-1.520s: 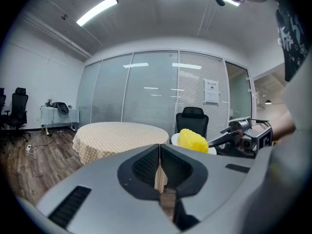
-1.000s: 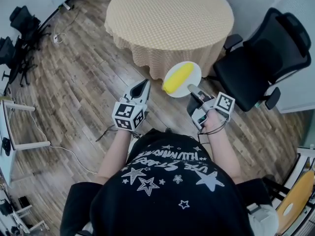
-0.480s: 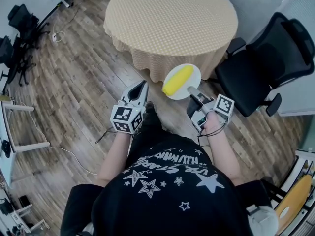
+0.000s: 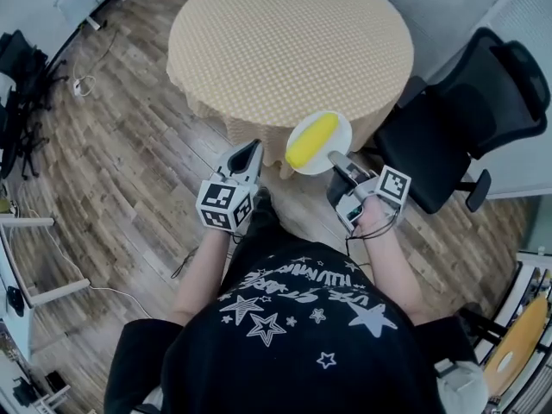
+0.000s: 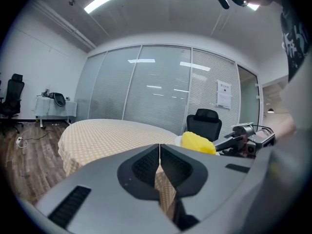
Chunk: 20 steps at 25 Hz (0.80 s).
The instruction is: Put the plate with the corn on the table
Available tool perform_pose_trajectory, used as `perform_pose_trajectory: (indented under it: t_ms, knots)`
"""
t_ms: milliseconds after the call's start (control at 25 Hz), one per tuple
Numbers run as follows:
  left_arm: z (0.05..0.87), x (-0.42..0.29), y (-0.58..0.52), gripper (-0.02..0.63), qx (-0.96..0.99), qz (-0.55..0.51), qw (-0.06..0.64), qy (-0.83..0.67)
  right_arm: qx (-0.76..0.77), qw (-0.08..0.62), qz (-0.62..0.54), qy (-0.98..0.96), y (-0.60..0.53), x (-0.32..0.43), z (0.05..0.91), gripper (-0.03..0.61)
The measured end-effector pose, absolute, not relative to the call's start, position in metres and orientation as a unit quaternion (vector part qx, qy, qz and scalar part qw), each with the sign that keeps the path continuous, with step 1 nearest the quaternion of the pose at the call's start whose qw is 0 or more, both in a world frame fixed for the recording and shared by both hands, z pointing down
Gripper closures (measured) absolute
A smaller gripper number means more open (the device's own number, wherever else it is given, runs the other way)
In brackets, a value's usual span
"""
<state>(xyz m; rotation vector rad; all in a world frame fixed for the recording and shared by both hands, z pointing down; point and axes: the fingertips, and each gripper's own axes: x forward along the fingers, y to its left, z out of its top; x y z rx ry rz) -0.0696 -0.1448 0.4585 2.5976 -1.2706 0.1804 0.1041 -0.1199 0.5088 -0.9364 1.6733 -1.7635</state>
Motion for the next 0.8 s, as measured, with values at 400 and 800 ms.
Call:
perform_pose_trajectory:
  t_ms: [400, 800]
  knots:
    - [0.458, -0.086, -0.224, 0.601, 0.907, 0.068, 0.124, -0.396, -0.379, 0.294, -0.641, 0.598, -0.189, 0.092, 0.503, 0.543]
    - [0.462, -0.106, -0.287, 0.601, 0.922, 0.072, 0.121, -0.36, -0.405, 0.343, -0.627, 0.571, -0.238, 0.083, 0.505, 0.543]
